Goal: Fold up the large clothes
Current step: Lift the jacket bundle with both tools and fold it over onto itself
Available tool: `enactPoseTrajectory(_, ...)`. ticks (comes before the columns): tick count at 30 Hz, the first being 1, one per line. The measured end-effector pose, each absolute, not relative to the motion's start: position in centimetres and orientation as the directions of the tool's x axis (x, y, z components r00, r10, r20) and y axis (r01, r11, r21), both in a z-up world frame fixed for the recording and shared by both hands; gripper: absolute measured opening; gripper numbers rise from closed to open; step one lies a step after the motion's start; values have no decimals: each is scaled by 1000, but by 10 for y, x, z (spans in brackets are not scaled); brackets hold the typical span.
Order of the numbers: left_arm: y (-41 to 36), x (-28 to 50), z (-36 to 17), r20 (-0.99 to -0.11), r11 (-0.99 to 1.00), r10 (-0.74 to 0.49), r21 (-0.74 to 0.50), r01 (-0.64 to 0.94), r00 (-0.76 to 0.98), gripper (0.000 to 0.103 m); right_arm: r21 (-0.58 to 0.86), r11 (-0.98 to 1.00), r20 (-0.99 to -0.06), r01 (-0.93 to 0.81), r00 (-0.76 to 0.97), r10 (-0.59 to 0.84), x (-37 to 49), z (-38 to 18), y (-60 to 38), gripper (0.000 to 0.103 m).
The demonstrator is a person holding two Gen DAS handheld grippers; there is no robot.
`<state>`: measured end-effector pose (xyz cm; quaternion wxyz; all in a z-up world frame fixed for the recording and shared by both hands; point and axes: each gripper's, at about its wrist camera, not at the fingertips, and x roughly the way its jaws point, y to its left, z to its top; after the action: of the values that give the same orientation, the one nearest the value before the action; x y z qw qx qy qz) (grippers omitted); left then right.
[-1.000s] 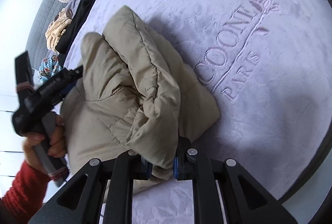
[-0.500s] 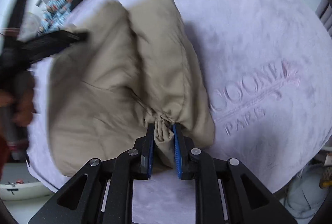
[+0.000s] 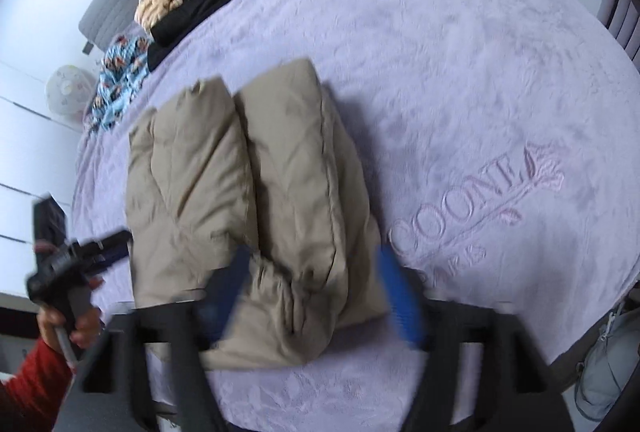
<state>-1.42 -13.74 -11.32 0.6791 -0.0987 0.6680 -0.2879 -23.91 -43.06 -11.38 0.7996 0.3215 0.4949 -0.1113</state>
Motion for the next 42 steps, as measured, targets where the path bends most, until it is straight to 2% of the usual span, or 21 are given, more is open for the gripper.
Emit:
enactPoseTrajectory(2,-133,-15,-123,-827,795,-555,-558,240,-85,103,453,748,-848,486,492,194,-230,-117,-440,87)
enactPoseTrajectory(5,-131,-13,-132,-800,767,-589,-599,232,-117,103,481,747,-843,459,475,251,-211,-122,-442,93)
enactPoseTrajectory(7,-130,-11,-136,-788,754,-601,-614,232,-135,103,464,781,-851,417,454,263,-200,-125,-438,103)
enactPoseTrajectory(11,-132,-10,-141,-763,729,-627,-646,228,-157,103,431,832,-878,350,374,298,-169,-140,-433,103)
enactPoseTrajectory(19,-136,-11,-158,-721,697,-672,-693,184,-172,103,467,840,-881,277,231,413,-119,-181,-449,103)
enactPoseTrajectory(22,-132,-5,-175,-688,673,-698,-725,146,-200,103,547,785,-837,291,190,513,-109,-201,-460,103)
enactPoseTrajectory(26,-130,-7,-191,-646,642,-733,-760,97,-213,103,711,637,-697,298,179,695,-99,-226,-464,103)
enactPoseTrajectory(29,-130,-11,-198,-627,631,-753,-774,50,-200,103,788,551,-608,275,212,765,-93,-232,-462,103)
enactPoseTrajectory(31,-135,-14,-198,-632,637,-752,-770,40,-189,103,807,537,-585,246,208,784,-87,-233,-454,103)
enactPoseTrajectory(34,-144,-16,-192,-668,670,-723,-740,59,-174,103,771,589,-630,240,161,760,-76,-241,-438,103)
enactPoseTrajectory(39,-162,-23,-166,-790,770,-606,-612,180,-93,103,735,605,-667,307,171,725,-75,-244,-437,103)
enactPoseTrajectory(42,-175,-29,-151,-831,803,-554,-549,232,-50,95,730,592,-672,342,198,714,-84,-239,-436,96)
